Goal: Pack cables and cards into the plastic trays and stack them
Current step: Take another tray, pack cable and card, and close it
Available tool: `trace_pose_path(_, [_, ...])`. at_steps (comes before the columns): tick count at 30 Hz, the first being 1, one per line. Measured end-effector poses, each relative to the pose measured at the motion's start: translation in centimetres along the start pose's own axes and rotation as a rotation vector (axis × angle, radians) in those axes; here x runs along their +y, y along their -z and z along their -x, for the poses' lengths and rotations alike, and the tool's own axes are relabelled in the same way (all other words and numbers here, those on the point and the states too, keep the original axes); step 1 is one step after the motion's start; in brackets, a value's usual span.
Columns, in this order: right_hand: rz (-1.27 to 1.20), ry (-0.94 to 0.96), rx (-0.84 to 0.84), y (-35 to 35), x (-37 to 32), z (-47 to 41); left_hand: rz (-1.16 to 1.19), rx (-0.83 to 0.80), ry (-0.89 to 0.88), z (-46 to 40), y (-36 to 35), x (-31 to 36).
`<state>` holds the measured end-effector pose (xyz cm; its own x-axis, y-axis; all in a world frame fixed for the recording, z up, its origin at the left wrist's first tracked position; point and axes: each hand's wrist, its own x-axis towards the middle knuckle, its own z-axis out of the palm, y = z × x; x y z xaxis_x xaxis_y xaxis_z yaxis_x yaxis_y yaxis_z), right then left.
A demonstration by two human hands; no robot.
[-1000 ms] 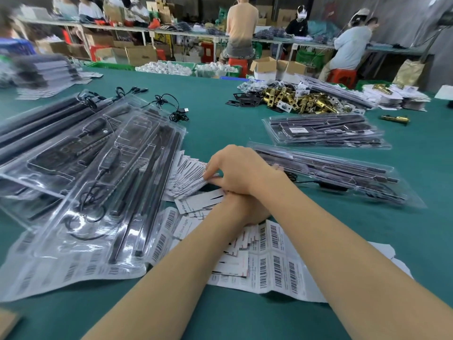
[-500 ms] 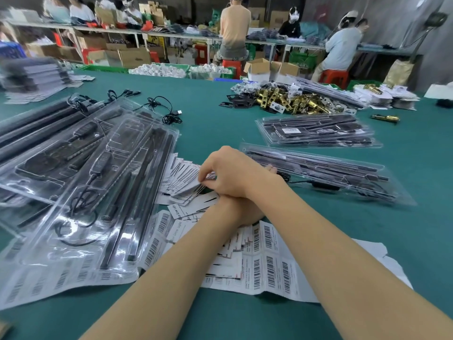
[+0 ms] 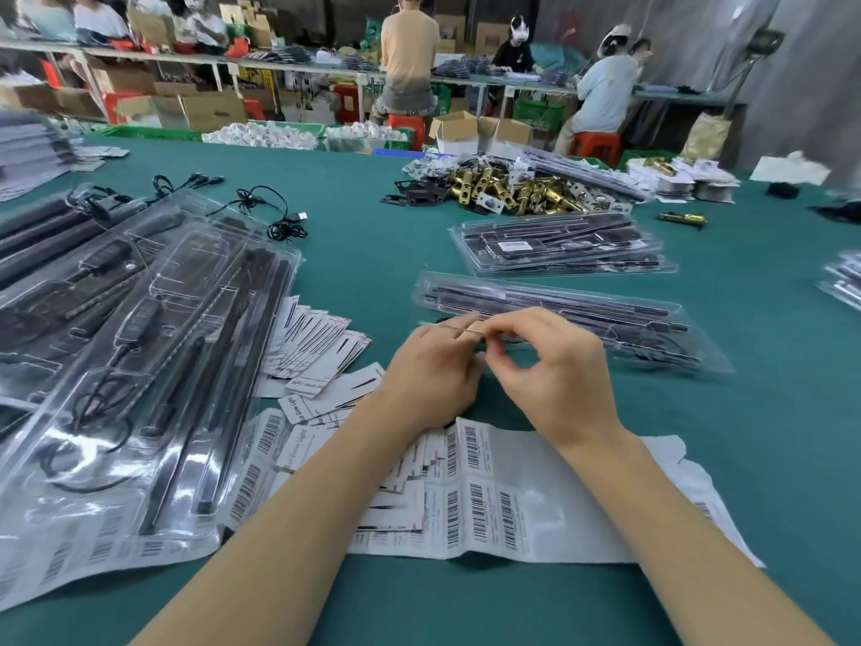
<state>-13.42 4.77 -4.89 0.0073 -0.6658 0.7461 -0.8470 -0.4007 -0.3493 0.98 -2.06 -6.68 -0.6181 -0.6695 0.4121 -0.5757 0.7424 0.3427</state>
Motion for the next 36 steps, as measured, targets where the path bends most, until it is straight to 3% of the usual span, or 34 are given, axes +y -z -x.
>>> trace_pose_path(9, [0.255,-0.099,0.047,0.3,1.1,0.5,-0.126,-0.096,0.034,-0.7,-0.9,-0.5])
trace_pose_path(14, [0.312,-0.167,0.060,-1.5,0.7,-0.3,-0.146,-0.052,0.071,-0.4,-1.1,-0.5])
trace_pose_path(30, [0.516,0.002,0.088,-2.8,1.5,-0.9,-0.053,-0.040,0.053,-0.5,-0.9,-0.4])
trace_pose_path(36, [0.508,-0.035,0.083,-3.6,0.8,-1.7,0.000,0.017,0.031,-0.4,-0.7,-0.1])
